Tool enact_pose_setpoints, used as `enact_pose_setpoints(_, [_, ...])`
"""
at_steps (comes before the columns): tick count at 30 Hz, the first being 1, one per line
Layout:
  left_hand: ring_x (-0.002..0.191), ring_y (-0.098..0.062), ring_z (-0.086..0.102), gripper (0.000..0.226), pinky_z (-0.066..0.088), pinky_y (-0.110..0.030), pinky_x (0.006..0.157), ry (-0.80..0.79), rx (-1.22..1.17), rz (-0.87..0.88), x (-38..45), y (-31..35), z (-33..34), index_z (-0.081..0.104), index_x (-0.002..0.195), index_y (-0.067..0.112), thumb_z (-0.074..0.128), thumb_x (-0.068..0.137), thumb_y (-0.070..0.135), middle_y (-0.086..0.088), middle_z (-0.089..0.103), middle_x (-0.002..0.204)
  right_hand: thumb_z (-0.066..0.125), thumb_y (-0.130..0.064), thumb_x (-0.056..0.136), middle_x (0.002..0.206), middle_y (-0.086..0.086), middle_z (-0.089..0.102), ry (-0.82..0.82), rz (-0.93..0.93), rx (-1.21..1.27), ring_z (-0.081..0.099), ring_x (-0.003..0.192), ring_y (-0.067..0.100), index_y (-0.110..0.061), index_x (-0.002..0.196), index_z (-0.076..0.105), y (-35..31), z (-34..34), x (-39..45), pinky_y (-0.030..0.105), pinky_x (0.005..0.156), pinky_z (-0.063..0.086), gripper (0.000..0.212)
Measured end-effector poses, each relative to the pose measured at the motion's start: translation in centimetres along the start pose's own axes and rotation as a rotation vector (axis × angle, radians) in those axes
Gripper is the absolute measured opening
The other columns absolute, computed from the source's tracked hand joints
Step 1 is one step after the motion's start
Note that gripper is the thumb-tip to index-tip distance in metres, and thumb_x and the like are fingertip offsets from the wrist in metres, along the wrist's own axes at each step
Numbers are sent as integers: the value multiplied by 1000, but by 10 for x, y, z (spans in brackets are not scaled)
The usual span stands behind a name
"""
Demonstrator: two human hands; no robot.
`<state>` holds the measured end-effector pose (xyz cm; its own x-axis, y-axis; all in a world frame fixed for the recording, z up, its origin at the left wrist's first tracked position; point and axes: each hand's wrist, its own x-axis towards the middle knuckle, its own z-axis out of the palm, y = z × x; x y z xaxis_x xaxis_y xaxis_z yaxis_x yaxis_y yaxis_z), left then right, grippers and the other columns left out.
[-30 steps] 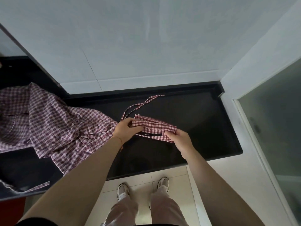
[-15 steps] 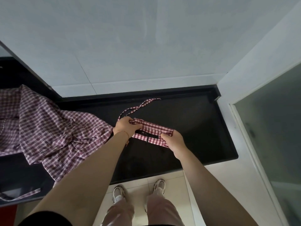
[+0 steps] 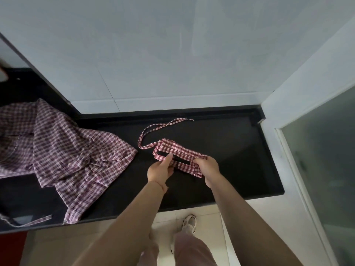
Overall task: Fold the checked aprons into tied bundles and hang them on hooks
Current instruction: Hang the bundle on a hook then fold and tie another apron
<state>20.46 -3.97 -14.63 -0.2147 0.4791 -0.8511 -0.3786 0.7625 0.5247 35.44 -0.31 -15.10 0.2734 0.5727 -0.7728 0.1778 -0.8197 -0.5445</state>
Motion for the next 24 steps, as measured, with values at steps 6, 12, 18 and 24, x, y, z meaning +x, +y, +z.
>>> enact_pose_setpoints(6, [109, -21, 59, 45, 49, -40, 100, -89, -271, -119, 10, 19, 19, 55, 115, 16, 81, 80, 30, -4, 63, 116, 65, -11, 92, 107, 9, 67, -111, 10, 93, 67, 97, 23, -5, 116, 62, 7, -19, -4, 37, 89, 54, 25])
enact_pose_setpoints(12, [109, -27, 66, 36, 49, -44, 99, -216, -162, 49, 0, 36, 14, 63, 120, 12, 71, 89, 27, -7, 72, 112, 74, -34, 87, 116, 1, 68, -592, -101, -455, 65, 105, 18, -18, 124, 57, -12, -59, -33, 35, 93, 52, 43])
enact_pose_setpoints(18, [114, -32, 64, 33, 49, -46, 100, -523, 71, 364, -46, 85, -8, 64, 124, 8, 65, 92, 17, -14, 69, 121, 82, -56, 70, 133, -1, 61, -634, -345, -199, 57, 123, 20, -20, 143, 46, -74, -43, -72, 45, 111, 38, 89])
enact_pose_setpoints(24, [111, -32, 66, 40, 51, -45, 95, -585, 77, 505, -83, 130, -35, 63, 125, 7, 69, 88, 22, -14, 69, 120, 80, -42, 79, 117, -4, 72, -651, -498, -398, 65, 112, 17, -24, 120, 64, -127, -34, -125, 44, 108, 43, 48])
